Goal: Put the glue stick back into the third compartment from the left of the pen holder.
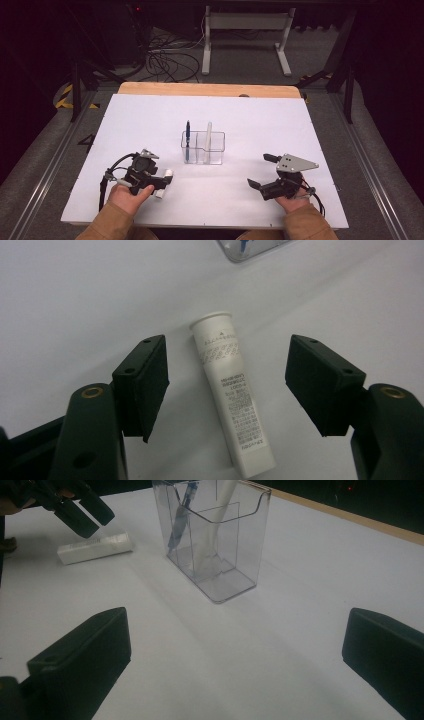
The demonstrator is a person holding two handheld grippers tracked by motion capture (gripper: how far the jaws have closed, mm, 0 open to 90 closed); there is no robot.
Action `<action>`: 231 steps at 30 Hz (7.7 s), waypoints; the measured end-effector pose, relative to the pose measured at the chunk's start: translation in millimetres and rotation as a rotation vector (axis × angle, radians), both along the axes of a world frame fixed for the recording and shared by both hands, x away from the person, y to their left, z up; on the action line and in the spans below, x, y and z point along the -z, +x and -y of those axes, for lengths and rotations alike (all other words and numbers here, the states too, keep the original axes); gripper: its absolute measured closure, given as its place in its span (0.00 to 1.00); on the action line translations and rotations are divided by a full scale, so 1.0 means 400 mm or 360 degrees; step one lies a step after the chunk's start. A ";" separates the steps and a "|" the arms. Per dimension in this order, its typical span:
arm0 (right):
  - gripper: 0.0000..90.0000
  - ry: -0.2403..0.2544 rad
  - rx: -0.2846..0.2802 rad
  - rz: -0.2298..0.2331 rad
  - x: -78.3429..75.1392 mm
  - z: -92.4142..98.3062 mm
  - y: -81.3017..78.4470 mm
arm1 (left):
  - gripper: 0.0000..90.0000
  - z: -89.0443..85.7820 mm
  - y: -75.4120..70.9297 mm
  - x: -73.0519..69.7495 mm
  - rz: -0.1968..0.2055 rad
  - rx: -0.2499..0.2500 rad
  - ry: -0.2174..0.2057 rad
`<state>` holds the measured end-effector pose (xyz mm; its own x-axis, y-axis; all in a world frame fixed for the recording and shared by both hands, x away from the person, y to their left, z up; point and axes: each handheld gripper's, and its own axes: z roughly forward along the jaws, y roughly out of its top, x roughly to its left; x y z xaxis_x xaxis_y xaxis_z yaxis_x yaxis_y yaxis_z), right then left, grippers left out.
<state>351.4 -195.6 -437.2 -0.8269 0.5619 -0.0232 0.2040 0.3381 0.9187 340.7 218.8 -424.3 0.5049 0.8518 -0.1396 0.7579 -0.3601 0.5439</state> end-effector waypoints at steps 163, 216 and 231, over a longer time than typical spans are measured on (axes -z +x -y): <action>0.00 -0.0056 -0.0016 -0.0016 0.026 -0.001 0.004 | 0.76 0.293 0.154 -0.205 0.0522 0.0414 -0.0305; 0.00 -0.0046 -0.0047 0.0012 0.018 -0.012 0.015 | 0.24 0.257 0.117 -0.219 0.0769 0.0421 -0.0370; 0.00 -0.0042 -0.0053 0.0021 0.016 -0.015 0.010 | 0.20 0.224 0.088 -0.230 0.0844 0.0446 -0.0417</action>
